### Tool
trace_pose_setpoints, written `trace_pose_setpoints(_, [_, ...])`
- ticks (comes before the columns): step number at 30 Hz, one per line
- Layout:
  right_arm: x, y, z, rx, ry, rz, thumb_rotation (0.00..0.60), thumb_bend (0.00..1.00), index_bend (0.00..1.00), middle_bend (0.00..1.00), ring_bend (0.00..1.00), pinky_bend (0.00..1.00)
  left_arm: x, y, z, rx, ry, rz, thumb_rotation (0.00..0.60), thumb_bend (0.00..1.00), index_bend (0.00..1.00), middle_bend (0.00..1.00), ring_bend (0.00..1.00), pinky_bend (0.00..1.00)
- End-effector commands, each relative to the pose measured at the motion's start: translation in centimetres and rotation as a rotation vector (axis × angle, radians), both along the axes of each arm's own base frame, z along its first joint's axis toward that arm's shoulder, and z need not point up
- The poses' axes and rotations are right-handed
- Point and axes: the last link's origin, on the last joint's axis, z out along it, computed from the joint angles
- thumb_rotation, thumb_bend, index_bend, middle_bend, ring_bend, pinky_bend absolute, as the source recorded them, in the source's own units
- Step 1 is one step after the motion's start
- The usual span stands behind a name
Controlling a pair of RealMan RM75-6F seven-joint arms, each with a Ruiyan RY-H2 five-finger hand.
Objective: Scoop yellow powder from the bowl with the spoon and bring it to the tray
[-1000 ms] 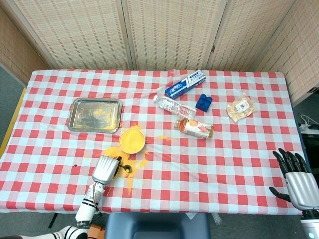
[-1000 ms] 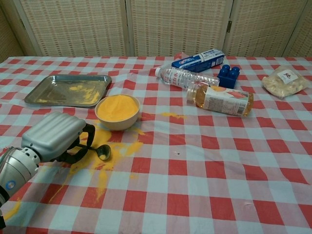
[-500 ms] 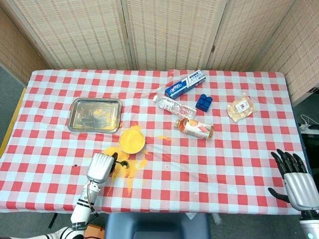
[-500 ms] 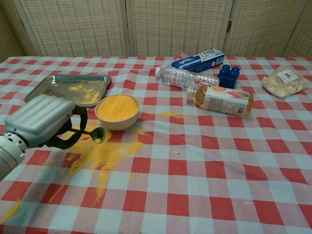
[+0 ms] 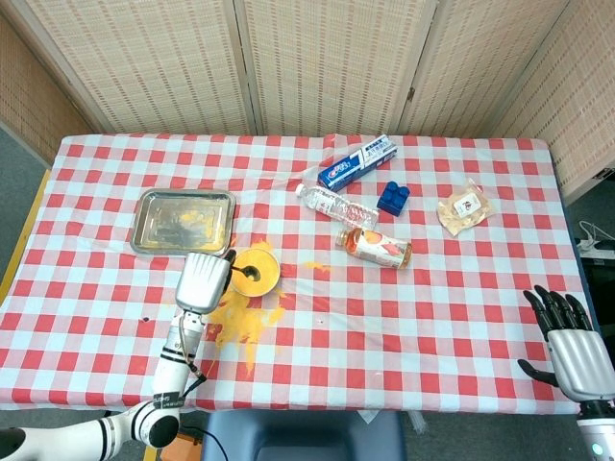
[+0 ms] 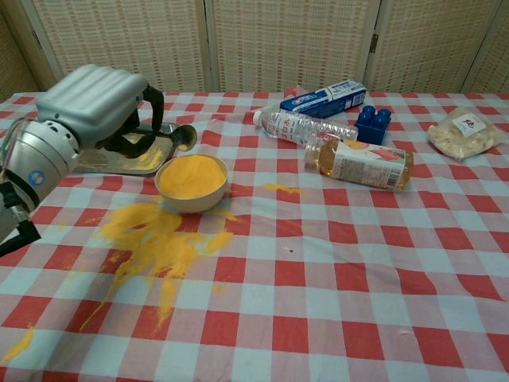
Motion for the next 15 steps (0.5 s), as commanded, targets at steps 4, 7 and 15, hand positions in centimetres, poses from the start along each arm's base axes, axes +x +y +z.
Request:
trace_pose_setpoints(4, [0.0,-0.1,-0.1,-0.003,0.006,-0.001,0.6,0.07,0.0,0.0,0.0,0.0,0.1,1.8,-2.3,-0.022,0.065,0.036,0.6,0.45,0.67,1.0,1.0,1.0])
trace_pose_setpoints(7, [-0.1,-0.2,-0.2,-0.001,0.007,-0.007,0.6,0.07,0.0,0.0,0.0,0.0,-0.5,2.3,-3.3,-0.025,0.094,0.057,0.6,0.45,0.67,1.0,1.0,1.0])
trace_pose_setpoints(15, [-0.1,-0.2,0.1,-0.009,-0.002,-0.01,0.6,0.07,0.0,0.0,0.0,0.0,-1.8,3.0,-4.0,-0.016,0.12,0.093,0.6,0.45,0.61,1.0,1.0,1.0])
